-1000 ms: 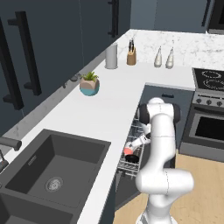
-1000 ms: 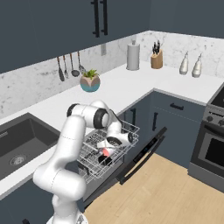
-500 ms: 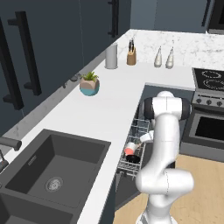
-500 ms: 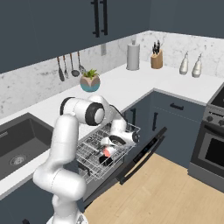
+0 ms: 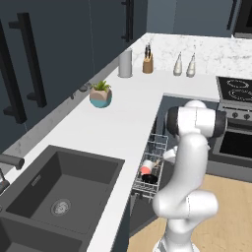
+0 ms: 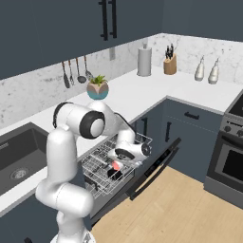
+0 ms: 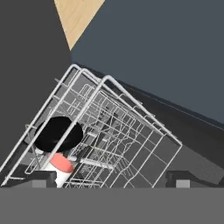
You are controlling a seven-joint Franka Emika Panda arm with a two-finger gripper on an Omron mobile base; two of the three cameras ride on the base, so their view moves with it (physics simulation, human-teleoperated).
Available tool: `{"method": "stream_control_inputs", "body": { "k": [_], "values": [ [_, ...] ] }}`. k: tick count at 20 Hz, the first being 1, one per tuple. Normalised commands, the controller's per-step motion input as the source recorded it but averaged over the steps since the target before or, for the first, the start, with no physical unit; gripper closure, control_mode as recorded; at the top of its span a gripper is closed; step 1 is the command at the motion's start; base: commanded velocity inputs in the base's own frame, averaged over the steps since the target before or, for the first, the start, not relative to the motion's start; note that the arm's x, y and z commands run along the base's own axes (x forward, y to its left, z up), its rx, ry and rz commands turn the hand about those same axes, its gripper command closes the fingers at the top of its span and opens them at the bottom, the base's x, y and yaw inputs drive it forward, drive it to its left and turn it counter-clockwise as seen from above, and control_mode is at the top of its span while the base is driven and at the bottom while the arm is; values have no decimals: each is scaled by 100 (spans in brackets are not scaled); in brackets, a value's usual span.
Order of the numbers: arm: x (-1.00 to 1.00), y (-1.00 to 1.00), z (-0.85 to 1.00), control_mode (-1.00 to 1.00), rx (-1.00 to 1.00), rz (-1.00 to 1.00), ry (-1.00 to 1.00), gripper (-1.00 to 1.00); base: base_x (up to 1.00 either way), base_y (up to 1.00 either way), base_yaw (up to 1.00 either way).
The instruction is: Pick up the cup and bowl from the counter, place them in the dishwasher, and close the dishwasher door.
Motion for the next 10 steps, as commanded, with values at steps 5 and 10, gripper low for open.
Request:
{"method": "stream_control_inputs", "body": {
  "k": [5,10],
  "values": [
    [-12,-7,-6,-100,0,-13,9,-100,0,0,0],
    [1,0,-28,-100,8,-4,6,-100,0,0,0]
  ]
}}
